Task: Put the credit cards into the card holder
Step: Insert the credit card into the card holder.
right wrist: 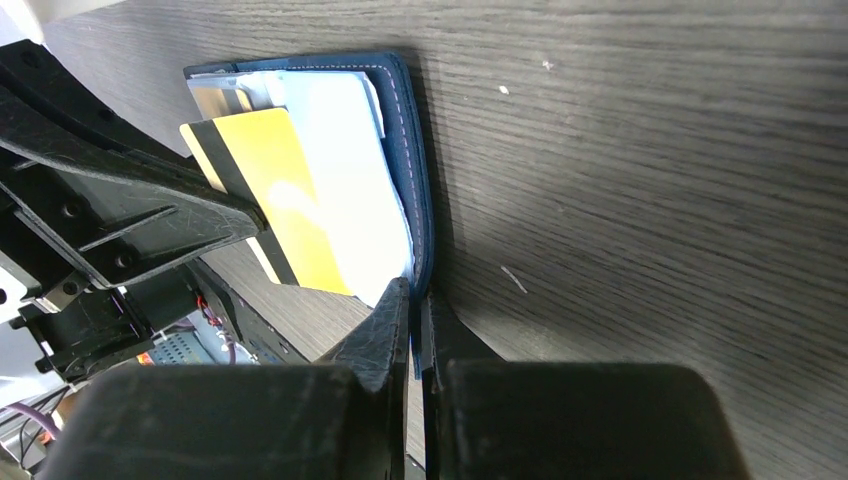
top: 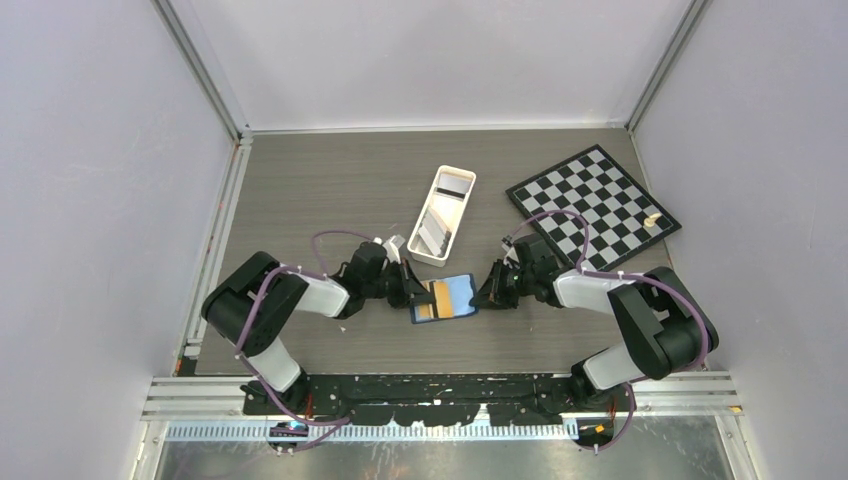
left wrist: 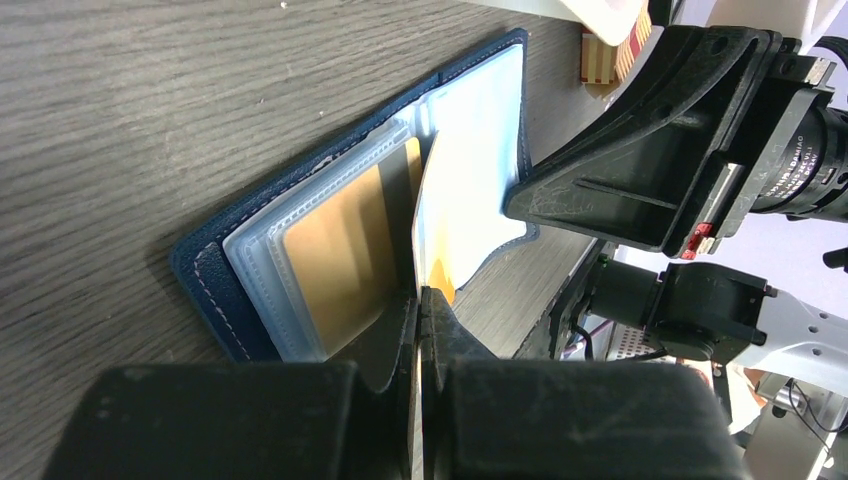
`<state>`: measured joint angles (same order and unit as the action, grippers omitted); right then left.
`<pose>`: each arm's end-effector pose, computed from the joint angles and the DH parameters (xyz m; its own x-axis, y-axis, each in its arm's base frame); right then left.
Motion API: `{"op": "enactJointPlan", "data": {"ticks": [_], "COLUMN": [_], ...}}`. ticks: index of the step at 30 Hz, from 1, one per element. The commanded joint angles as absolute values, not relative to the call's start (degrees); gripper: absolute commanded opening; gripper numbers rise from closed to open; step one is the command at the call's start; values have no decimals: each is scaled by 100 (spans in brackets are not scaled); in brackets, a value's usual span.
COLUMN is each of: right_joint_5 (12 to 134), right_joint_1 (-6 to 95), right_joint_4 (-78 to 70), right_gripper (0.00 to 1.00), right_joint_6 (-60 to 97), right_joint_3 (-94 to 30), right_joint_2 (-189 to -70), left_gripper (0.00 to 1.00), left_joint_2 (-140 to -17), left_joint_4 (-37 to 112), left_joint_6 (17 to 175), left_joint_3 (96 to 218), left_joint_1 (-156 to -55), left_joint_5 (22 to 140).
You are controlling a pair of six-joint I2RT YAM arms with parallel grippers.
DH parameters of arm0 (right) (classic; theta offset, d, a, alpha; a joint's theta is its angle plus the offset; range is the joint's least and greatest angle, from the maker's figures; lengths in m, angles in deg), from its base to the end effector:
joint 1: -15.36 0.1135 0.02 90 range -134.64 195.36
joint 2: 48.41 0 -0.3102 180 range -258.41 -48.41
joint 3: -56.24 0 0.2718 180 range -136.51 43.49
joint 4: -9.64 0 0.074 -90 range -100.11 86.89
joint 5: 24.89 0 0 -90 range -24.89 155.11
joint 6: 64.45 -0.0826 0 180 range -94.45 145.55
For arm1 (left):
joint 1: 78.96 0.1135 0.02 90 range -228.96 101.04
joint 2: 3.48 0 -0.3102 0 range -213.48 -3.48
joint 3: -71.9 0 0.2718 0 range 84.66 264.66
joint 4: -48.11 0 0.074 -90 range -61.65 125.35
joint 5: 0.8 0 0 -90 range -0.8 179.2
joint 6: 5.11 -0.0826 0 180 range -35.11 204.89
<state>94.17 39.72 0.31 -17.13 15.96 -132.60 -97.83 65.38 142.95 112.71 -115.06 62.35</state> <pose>0.2312 0.1487 0.1165 -0.9605 0.2156 -0.1762 0.0350 0.7213 0.6918 0.2399 -0.2211 0.1168 -0.9486 -0.2453 -0.1998 0.0281 0.5637 -0.8255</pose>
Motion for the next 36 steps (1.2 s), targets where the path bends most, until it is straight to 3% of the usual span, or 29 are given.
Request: {"op": "enactJointPlan", "data": {"ticks": [1, 36], "right_joint_5": [9096, 8996], "right_joint_1": [3975, 3985], "right_joint_4": [-276, -698], "right_gripper": [1, 0], "right_joint_6": [-1504, -1394], "right_joint_3": [1564, 1475], "right_joint_2": [-13187, -13108], "left_gripper": [0, 0], "left_joint_2": [-10040, -10126], "left_joint_4": [6623, 7090], "left_joint_6": [14087, 14712], "left_joint_3": [11322, 10869], "left_joint_1": [-11478, -11454], "left_joint_5": [6520, 6793]}}
